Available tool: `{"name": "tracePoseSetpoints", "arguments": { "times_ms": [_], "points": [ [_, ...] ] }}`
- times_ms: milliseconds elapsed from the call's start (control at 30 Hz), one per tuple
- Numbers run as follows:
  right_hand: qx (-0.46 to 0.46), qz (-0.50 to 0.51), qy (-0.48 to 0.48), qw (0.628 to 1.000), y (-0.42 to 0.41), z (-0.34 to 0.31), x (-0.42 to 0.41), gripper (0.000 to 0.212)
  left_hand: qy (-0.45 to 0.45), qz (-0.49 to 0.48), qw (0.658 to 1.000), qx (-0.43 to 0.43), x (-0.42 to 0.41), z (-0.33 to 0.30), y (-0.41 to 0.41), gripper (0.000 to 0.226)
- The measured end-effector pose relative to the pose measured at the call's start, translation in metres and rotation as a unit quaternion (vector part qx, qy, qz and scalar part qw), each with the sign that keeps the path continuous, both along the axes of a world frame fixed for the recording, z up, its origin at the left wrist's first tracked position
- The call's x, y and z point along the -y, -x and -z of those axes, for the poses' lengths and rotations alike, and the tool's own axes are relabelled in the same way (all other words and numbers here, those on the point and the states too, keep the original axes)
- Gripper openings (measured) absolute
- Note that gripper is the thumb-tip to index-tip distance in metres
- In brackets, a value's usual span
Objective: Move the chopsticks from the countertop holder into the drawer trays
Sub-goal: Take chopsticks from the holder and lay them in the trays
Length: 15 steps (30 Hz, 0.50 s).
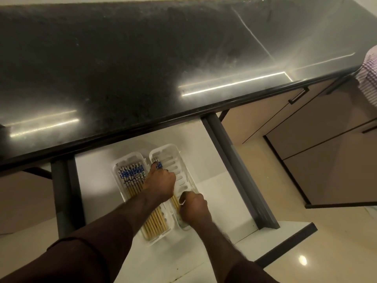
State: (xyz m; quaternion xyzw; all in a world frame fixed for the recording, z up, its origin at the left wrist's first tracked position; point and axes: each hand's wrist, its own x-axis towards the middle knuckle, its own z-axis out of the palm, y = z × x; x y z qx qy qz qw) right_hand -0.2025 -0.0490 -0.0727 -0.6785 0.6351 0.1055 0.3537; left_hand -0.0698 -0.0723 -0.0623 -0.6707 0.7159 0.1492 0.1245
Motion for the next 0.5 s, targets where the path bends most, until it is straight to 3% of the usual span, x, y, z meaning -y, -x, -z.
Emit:
{"name": "tracePoseSetpoints", "arguments": {
  "times_ms": [200,500],
  "points": [
    [0.065,-0.003,0.044,0.997,0.012,-0.041,0.01,0.023,0.021,-0.008,0.998,-0.05,-0.01,-0.03,0.004,0.009],
    [0.154,-0.013,0.179,0.972,0.027,-0.145,0.006,0.028,0.127,-0.081,0.974,-0.168,-0.045,-0.131,0.007,0.037]
  ]
}}
